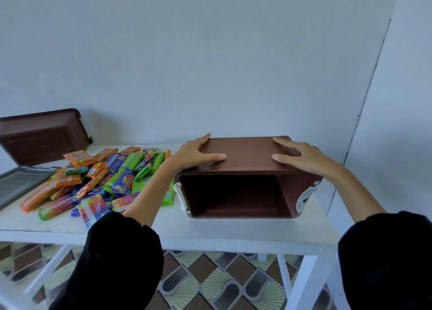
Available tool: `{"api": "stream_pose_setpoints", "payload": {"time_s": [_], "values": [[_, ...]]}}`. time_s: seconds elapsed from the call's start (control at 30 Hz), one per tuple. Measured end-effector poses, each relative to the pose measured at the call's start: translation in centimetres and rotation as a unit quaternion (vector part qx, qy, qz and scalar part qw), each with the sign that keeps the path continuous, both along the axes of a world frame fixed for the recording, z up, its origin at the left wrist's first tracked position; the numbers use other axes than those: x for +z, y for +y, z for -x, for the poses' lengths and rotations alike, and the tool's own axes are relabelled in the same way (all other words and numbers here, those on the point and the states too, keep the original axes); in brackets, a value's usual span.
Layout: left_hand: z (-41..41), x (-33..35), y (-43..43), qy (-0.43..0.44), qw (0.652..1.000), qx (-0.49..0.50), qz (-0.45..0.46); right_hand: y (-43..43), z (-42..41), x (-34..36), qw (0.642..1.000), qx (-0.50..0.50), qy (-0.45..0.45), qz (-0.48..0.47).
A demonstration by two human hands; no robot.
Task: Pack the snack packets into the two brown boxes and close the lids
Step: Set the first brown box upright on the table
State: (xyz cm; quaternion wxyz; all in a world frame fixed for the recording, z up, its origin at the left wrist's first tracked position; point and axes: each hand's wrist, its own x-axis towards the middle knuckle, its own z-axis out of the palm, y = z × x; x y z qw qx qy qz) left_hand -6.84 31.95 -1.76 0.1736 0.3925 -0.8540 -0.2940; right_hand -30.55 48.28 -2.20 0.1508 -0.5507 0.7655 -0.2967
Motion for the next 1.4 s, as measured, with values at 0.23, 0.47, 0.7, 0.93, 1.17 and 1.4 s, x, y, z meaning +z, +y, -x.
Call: {"api": "stream_pose_setpoints", "payload": {"time_s": [0.23, 0.47, 0.7, 0.93, 1.17, 1.4], "values": [[-2.1, -2.6, 0.9, 0.291, 0.955, 0.062, -0.006, 1.4, 0.1, -2.3, 0.967, -0.025, -0.153, 0.204], [-1.1, -7.8, 2.3, 0.307, 0.911, 0.100, 0.255, 0.5, -1.6, -8.6, 0.930, -0.073, 0.024, 0.359], [-0.8, -12.6, 1.5, 0.212, 0.905, 0.121, 0.348, -0.8, -1.0, -12.4, 0.915, -0.114, 0.131, 0.365], [-0.4, -9.1, 1.9, 0.148, 0.921, 0.152, 0.327, -0.9, -0.8, -9.0, 0.930, -0.130, 0.130, 0.317], [-0.4, -4.8, 1.8, -0.038, 0.971, 0.138, 0.192, -0.8, 0.2, -5.9, 0.987, -0.109, 0.092, 0.075], [-0.1, -5.6, 0.3, -0.160, 0.968, 0.113, 0.156, -2.2, 0.1, -6.1, 0.986, -0.111, 0.118, -0.040]]}}
